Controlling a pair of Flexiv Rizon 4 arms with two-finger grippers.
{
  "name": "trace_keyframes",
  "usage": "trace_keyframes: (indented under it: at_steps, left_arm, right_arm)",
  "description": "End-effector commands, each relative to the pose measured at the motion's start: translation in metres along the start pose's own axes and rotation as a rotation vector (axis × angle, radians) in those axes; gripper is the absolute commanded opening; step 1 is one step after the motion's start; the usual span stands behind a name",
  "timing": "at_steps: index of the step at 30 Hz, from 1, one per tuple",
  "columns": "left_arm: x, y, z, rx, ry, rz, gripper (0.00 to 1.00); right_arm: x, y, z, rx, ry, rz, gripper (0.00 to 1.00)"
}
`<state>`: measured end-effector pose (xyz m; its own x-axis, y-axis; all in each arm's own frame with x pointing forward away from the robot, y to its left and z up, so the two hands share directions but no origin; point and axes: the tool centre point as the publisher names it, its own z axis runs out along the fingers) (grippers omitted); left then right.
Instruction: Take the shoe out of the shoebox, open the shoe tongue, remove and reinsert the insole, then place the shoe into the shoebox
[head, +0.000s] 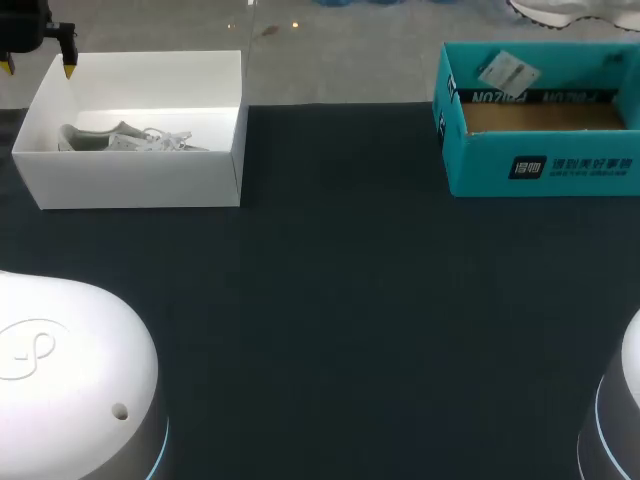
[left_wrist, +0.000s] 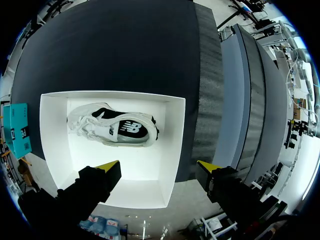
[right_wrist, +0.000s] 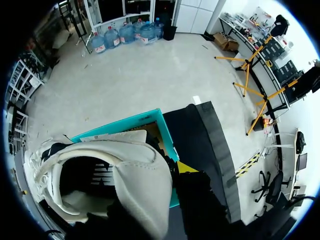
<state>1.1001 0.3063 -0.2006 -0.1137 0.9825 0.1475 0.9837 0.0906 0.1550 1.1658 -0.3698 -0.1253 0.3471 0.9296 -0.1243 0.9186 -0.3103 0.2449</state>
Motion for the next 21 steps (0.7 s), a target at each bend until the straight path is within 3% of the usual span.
trace_keyframes:
  at_steps: [1, 7, 14, 21]
  left_arm:
    - [0.0, 0.0, 0.0, 0.0, 0.002, -0.001, 1.0]
    - [0.0, 0.0, 0.0, 0.0, 0.002, -0.001, 1.0]
    - [0.0, 0.0, 0.0, 0.0, 0.002, -0.001, 1.0]
    - [0.0, 0.0, 0.0, 0.0, 0.002, -0.001, 1.0]
  right_arm:
    - [-0.001, -0.003, -0.001, -0.009, 0.002, 0.001, 0.0]
    - [-0.001, -0.003, -0.001, -0.009, 0.002, 0.001, 0.0]
    - [-0.008, -0.039, -0.018, -0.022, 0.0, 0.05, 0.0]
    - [-0.002, -0.085, -0.034, -0.058, -0.019, 0.003, 0.0]
